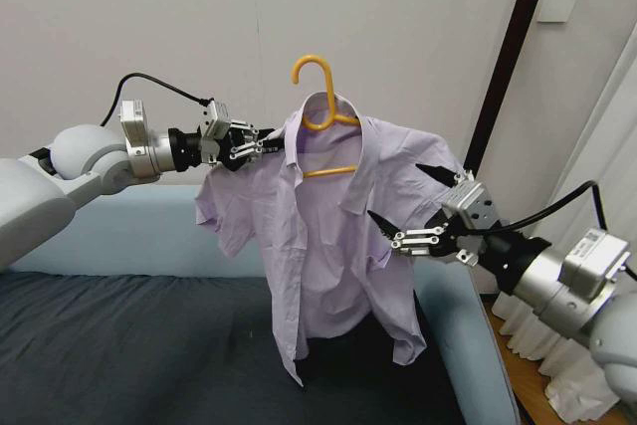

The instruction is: Pick up the clothes from the sofa and hang them on the clothes hanger.

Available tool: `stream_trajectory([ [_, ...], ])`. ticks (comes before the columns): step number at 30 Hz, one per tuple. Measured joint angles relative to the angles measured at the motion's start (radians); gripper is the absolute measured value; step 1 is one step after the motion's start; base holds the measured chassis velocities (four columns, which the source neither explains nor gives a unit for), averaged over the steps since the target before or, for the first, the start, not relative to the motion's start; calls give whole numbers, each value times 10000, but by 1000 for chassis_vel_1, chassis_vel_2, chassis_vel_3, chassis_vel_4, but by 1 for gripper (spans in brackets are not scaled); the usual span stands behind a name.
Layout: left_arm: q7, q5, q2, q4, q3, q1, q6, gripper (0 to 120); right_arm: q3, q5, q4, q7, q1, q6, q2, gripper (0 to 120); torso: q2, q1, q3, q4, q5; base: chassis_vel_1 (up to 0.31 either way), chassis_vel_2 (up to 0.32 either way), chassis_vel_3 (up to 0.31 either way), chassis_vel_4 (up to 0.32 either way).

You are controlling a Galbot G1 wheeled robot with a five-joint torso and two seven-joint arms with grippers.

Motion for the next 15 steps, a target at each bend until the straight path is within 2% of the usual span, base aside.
stream_trajectory([
  [1, 0, 0, 0, 0, 0, 0, 0, 8, 0, 0, 0, 0, 0, 0, 0, 100, 0, 0, 0, 0, 0, 0, 0, 0, 0],
  [3, 251, 157, -244, 67, -16, -23, -138, 8, 541, 845, -376, -867, 50, 192, -972, 100, 2, -1, -2, 8, -5, 0, 0, 0, 0],
  [5, 504, 342, -632, 236, 22, -91, -303, 8, 1044, 1258, -685, -1167, 27, 323, -1601, 100, 1, 0, -2, 0, -5, 0, 0, 0, 0],
  [6, 504, 342, -632, 236, 22, -91, -303, 8, 1044, 1258, -685, -1167, 27, 323, -1601, 100, 1, 0, -2, 0, -5, 0, 0, 0, 0],
  [11, 1005, 538, -1208, 415, 175, -207, -618, 8, 1496, 1666, -941, -1854, -117, 369, -2603, 100, 1, 0, -1, -1, 1, 0, 0, 0, 0],
  [14, 1124, 530, -1214, 407, 168, -205, -701, 8, 1528, 1627, -929, -2132, -207, 239, -2864, 100, 1, 0, 0, 3, -2, 0, 0, 0, 0],
  [15, 1170, 509, -1156, 368, 135, -183, -740, 8, 1547, 1604, -934, -2281, -267, 183, -2964, 96, 1, 0, -1, 5, -3, 0, 0, 0, 0],
])
